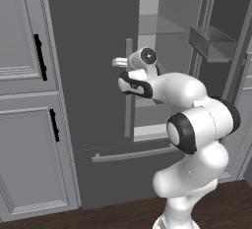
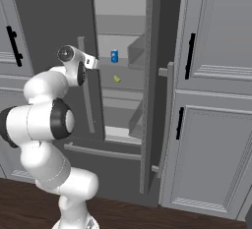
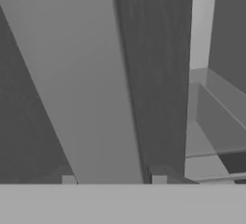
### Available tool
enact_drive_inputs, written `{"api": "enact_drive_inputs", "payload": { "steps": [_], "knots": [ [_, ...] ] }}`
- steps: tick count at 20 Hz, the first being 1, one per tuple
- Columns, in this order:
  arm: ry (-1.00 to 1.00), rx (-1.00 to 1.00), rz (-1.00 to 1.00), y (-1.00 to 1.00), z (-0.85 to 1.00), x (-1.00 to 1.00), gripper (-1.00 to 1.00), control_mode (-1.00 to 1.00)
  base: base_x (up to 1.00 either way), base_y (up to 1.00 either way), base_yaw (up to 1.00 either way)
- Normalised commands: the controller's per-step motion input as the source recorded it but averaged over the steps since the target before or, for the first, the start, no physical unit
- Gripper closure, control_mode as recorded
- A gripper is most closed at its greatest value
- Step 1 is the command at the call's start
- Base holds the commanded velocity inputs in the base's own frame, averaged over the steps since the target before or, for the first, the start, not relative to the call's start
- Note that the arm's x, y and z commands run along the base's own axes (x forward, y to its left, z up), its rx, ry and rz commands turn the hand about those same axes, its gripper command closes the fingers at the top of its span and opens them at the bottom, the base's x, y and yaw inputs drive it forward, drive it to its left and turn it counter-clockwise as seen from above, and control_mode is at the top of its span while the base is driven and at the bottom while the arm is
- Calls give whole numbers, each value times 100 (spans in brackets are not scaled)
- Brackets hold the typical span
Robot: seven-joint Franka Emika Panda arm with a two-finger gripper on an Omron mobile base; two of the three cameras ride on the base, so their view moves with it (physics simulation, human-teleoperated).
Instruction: Grab a lemon wedge from the fridge and one ice cube from the ice bowl, and put them in the glass of lemonade.
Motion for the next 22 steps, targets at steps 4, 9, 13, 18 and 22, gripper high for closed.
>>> {"api": "enact_drive_inputs", "payload": {
  "steps": [4,9,13,18,22],
  "knots": [
    [3,1,0,14,21,-47,100,-100,0,0,0],
    [1,3,0,16,51,-87,100,-100,0,0,0],
    [0,2,0,13,71,-100,100,-100,0,0,0],
    [2,0,0,41,93,-100,100,-100,0,0,0],
    [7,0,0,68,89,-100,100,-100,0,0,0]
  ]
}}
